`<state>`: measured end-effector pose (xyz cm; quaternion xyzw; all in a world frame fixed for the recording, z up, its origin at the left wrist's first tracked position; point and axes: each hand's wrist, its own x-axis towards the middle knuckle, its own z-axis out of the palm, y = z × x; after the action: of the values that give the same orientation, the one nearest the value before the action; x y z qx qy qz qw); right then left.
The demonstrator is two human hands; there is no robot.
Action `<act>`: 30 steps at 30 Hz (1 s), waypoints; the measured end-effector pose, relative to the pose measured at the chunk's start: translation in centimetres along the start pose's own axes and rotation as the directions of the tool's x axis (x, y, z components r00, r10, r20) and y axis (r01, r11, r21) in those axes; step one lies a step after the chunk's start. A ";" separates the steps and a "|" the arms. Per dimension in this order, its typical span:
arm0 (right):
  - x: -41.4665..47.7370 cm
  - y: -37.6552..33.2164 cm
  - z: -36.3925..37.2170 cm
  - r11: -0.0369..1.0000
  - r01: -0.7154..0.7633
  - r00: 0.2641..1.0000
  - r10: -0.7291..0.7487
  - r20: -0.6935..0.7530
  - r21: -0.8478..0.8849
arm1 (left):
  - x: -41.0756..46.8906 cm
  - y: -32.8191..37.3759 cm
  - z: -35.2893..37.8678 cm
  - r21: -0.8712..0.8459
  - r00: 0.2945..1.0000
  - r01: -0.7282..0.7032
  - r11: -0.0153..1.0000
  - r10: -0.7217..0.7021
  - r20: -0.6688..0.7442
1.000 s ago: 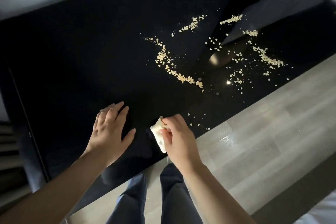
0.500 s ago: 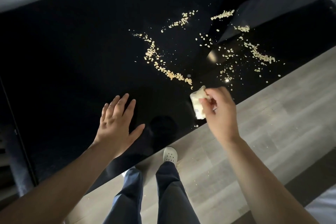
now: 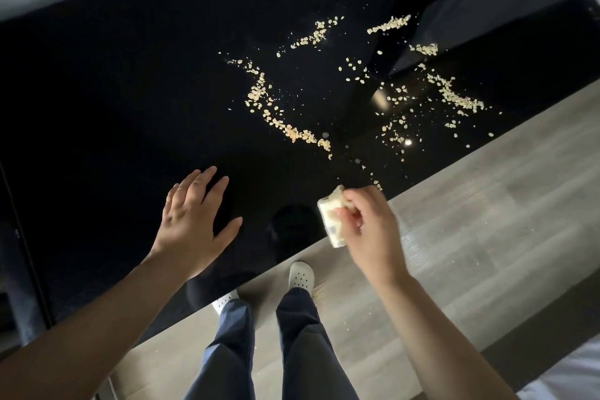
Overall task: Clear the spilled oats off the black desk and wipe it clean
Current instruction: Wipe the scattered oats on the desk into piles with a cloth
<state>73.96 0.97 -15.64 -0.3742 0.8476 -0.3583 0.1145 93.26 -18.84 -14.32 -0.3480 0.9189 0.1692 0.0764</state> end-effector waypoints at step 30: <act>8.8 -1.8 -0.7 0.998 -0.001 1.000 0.000 -0.026 -0.066 | 5.9 -2.1 -3.8 -0.047 0.999 0.043 0.998 -0.043 -0.018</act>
<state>68.47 -5.81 -13.21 -0.3728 0.8605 -0.3351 0.0912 90.18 -25.36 -12.82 -0.3710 0.9077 0.1855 0.0633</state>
